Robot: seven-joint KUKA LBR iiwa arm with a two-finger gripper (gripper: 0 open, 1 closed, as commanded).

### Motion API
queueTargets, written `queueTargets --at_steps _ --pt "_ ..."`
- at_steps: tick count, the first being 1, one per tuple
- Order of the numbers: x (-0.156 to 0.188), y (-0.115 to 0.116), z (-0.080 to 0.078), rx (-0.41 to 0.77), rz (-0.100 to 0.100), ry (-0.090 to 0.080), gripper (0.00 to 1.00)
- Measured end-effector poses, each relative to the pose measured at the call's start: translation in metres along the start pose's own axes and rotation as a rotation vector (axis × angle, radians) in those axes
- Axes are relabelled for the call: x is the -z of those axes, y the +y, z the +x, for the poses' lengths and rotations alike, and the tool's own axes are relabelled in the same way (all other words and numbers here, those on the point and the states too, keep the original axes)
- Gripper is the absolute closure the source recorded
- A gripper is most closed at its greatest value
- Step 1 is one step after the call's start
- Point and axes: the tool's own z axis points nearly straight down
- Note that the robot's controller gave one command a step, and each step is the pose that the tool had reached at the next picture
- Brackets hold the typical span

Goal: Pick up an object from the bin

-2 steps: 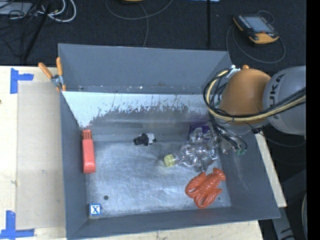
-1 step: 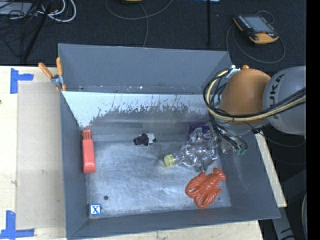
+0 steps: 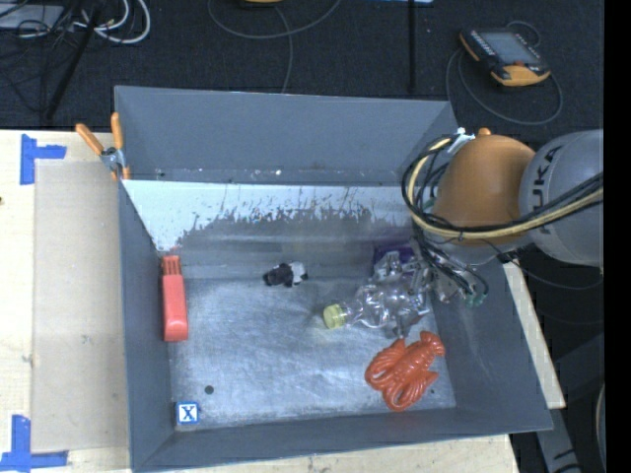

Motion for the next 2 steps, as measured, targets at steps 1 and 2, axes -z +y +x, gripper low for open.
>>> queueTargets --at_steps 1,2 --pt "0.0053 0.0001 0.0011 0.0 0.002 -0.003 1.0" --pt "0.0114 0.0001 0.0011 0.001 0.003 -0.002 1.0"
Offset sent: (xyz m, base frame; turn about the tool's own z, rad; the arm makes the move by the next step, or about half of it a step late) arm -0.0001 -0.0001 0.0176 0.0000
